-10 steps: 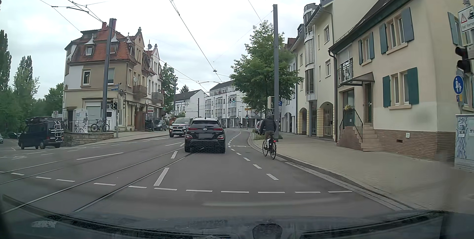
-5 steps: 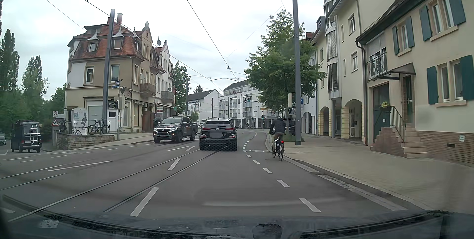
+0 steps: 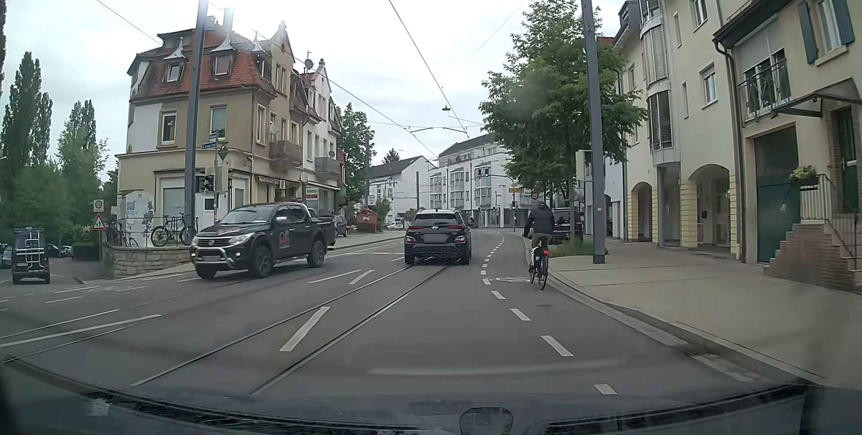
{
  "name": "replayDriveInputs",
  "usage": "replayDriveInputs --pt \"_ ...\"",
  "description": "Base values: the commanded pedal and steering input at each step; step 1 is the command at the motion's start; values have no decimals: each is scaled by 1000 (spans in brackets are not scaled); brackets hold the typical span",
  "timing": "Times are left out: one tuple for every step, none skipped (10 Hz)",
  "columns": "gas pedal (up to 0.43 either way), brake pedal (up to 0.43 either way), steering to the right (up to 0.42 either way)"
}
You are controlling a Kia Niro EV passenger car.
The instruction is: Follow the waypoints while adhering to traffic rules and regulations
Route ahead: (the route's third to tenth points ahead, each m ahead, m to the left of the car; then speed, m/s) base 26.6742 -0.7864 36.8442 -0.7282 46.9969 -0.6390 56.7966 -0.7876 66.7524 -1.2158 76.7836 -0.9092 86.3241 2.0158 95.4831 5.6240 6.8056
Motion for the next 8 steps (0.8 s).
replayDriveInputs --pt "299 0 -56" --pt "299 0 -48" --pt "287 0 -37" --pt "268 0 -22" --pt "260 0 -9" --pt "248 0 -4" --pt "240 0 -3" --pt "228 0 2"
